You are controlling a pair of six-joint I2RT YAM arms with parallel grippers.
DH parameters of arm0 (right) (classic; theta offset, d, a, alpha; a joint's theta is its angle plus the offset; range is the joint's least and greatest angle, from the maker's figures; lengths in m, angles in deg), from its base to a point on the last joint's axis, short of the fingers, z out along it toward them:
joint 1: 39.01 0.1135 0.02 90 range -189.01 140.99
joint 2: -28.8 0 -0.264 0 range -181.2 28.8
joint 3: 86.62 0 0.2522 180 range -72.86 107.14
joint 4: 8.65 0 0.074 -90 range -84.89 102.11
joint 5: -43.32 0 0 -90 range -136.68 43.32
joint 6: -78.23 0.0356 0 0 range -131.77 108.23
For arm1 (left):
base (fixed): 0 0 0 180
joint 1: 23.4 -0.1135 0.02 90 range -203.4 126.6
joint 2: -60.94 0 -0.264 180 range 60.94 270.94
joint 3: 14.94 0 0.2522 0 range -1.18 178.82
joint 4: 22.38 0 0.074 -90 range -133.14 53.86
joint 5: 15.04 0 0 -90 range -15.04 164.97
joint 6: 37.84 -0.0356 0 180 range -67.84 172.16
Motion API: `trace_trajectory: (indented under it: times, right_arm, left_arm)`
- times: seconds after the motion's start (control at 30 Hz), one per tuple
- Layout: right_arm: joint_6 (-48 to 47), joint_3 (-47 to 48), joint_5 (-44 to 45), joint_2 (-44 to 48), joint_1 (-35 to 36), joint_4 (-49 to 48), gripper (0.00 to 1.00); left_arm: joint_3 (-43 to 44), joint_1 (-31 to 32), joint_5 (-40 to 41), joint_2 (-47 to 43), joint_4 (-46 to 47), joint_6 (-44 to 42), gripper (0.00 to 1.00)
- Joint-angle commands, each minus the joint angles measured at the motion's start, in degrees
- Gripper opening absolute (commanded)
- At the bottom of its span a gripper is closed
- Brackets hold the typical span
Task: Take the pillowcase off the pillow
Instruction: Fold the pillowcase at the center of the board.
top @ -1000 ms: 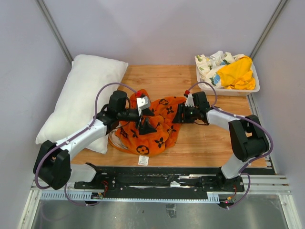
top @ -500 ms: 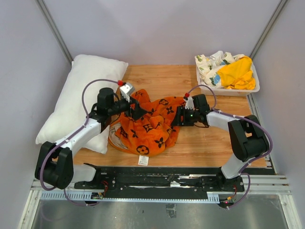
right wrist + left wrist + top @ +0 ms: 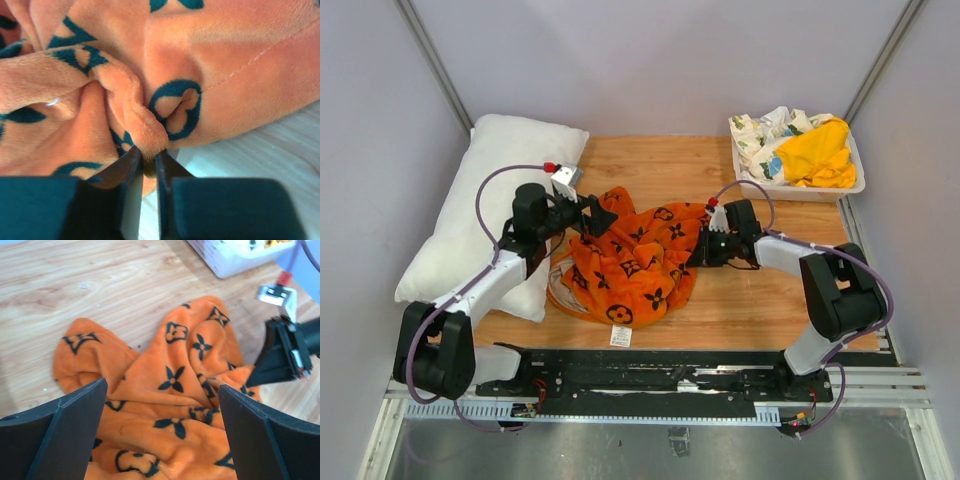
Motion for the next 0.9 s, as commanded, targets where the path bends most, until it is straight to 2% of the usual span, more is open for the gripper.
trace_trajectory:
  times: [0.0, 0.03, 0.2, 0.37, 0.5, 0.67, 0.87]
  right_arm:
    - [-0.51, 0.62, -0.09, 4.82, -1.6, 2.22, 0.05]
    - [-0.75, 0.92, -0.08, 5.86, -1.66, 3.29, 0.02]
    - [-1.51, 3.17, 3.7, 15.03, -4.04, 13.15, 0.01]
    - [5.69, -0.83, 6.93, 27.25, -20.42, 16.9, 0.01]
    - [9.75, -3.74, 8.35, 31.0, -31.27, 17.77, 0.01]
    - [9.49, -3.45, 6.66, 29.0, -32.26, 18.24, 0.01]
    - [7.95, -3.89, 5.7, 27.47, -32.0, 17.92, 0.01]
  left_arm:
    - [-0.97, -2.32, 6.78, -1.54, 2.9, 3.06, 0.98]
    - [-0.97, -2.61, 8.35, -1.37, 2.65, 3.48, 0.98]
    - [0.88, -3.05, 15.27, 1.47, -2.22, 3.4, 0.98]
    - [1.43, -2.54, 18.56, 5.9, -5.17, 4.87, 0.93]
    - [0.26, 1.57, 21.98, 8.96, -4.37, 5.23, 0.92]
    - [-2.25, 5.48, 23.53, 10.7, -2.97, 8.35, 0.9]
    - [-10.9, 6.16, 19.32, 7.1, 4.21, 15.48, 0.9]
